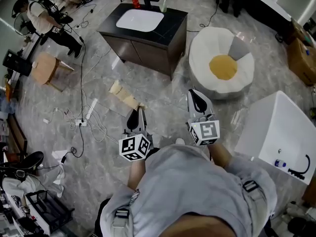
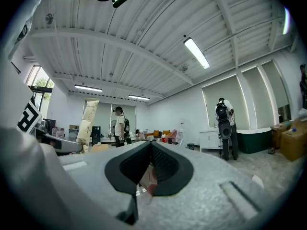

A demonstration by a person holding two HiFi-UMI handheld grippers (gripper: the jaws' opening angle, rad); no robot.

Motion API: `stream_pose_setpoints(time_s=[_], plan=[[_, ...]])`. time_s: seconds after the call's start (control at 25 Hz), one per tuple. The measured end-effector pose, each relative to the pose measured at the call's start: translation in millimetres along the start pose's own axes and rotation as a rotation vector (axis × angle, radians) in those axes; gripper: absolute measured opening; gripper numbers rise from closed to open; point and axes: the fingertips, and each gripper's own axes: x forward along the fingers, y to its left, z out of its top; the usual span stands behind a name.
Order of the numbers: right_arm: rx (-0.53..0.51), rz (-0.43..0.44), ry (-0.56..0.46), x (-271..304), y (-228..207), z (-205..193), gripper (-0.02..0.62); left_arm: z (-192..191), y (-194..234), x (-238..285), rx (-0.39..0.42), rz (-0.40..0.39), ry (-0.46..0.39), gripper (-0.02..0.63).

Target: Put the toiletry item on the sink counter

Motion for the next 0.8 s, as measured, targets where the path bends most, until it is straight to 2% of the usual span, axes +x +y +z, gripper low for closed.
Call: stream_pose_setpoints(time_s=[0.16, 0.48, 0.8], plan=[[0.006, -0.018, 0.011, -3.1, -14.9, -4.5, 0.005, -2.7, -12.4, 11.0, 0.01, -0.017, 0.017, 0.046], [0.006, -0.045, 0.038, 13.9, -21.7, -12.7, 0.005, -5.0, -6.1, 37.9, -0.002, -0.046, 0.036, 0.046], [-0.015, -0.075, 0.031, 82.3, -5.1, -15.0, 0.005, 8.0, 46.7, 88.9, -0.004, -0.086, 0.035, 0.046]])
